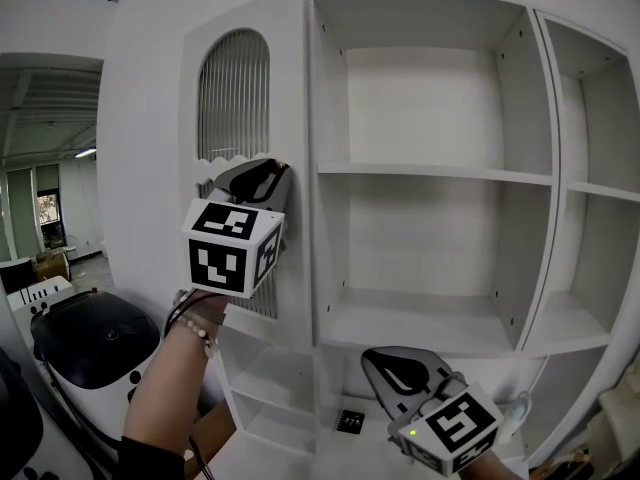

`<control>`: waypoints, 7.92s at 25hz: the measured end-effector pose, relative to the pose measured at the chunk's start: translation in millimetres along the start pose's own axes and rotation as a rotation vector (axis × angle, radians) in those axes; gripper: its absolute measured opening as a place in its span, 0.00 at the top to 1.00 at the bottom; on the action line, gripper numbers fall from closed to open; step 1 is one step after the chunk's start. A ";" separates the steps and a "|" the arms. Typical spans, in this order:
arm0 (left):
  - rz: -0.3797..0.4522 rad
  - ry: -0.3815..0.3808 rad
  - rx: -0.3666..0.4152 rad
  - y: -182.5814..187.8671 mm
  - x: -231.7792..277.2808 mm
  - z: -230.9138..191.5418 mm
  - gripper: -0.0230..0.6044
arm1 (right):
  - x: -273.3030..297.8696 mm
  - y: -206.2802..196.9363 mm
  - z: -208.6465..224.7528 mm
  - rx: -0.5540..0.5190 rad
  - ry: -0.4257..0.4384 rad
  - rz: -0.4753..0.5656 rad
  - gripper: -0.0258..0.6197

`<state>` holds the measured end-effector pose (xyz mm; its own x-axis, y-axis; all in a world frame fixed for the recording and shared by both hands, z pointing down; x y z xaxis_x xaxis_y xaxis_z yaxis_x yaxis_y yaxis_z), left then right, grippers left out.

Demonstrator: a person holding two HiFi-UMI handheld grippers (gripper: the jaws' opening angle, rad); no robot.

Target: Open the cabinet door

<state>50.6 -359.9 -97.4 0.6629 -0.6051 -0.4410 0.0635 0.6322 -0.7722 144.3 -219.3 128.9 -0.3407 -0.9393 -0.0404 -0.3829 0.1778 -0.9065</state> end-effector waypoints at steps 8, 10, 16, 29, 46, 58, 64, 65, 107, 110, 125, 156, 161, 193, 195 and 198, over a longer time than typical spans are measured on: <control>0.010 -0.034 0.000 7.7 -19.5 -6.0 0.84 | 5.0 5.7 -13.8 -0.008 0.031 0.034 0.96; 0.010 -0.042 -0.006 9.1 -24.1 -7.5 0.84 | 6.3 3.4 -16.5 -0.001 0.034 0.020 0.96; 0.016 -0.062 -0.005 14.3 -38.2 -12.5 0.84 | 13.4 11.2 -27.3 -0.003 0.066 0.053 0.96; 0.034 -0.075 0.001 22.2 -68.6 -27.4 0.84 | 18.0 24.7 -43.2 -0.010 0.104 0.088 0.96; 0.013 -0.022 0.118 32.9 -112.1 -48.7 0.83 | 23.0 30.9 -64.6 -0.002 0.167 0.119 0.96; 0.025 0.020 0.160 36.7 -138.0 -64.4 0.86 | 29.5 32.9 -74.0 0.012 0.201 0.132 0.96; 0.037 0.050 0.150 36.5 -144.0 -69.4 0.86 | 32.7 33.6 -78.4 0.018 0.219 0.141 0.96; 0.040 0.054 0.146 36.4 -146.0 -70.8 0.86 | 32.9 33.5 -79.2 0.018 0.221 0.141 0.96; -0.050 0.332 0.197 24.5 -216.9 -150.9 0.92 | 55.1 37.2 -110.9 0.053 0.323 0.170 0.96; -0.048 0.349 0.174 20.7 -219.9 -157.6 0.96 | 57.3 37.5 -112.3 0.045 0.325 0.178 0.96; -0.068 0.424 0.177 14.1 -238.1 -181.8 0.96 | 62.2 33.9 -114.8 0.060 0.322 0.172 0.96; -0.144 0.431 0.160 -46.5 -302.6 -102.5 0.96 | 75.4 32.7 -155.5 0.082 0.396 0.175 0.96; -0.164 0.389 0.115 -64.7 -305.8 -68.6 0.96 | 72.9 21.3 -155.5 0.094 0.383 0.154 0.96; -0.331 0.047 -0.086 -186.8 -306.7 143.4 0.96 | 2.9 -96.5 -129.9 0.202 0.167 0.040 0.96; -0.340 0.035 -0.099 -192.6 -309.3 151.6 0.96 | -2.5 -104.9 -131.9 0.218 0.158 0.039 0.96; -0.354 0.019 -0.107 -201.3 -314.5 161.8 0.96 | -10.4 -115.6 -136.8 0.228 0.143 0.040 0.96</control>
<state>-50.0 -218.6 270.8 0.5994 -0.7871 -0.1454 0.2073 0.3281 -0.9216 74.6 -189.9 291.6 -0.4758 -0.8789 -0.0335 -0.1687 0.1285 -0.9773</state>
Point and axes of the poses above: the fingertips, and each gripper's own axes: x forward along the fingers, z to its right, y out of its top, the point moved 3 cm from there along -x, backward along the fingers, and after that the axes turned 3 degrees about -z, right-handed, at the moved point
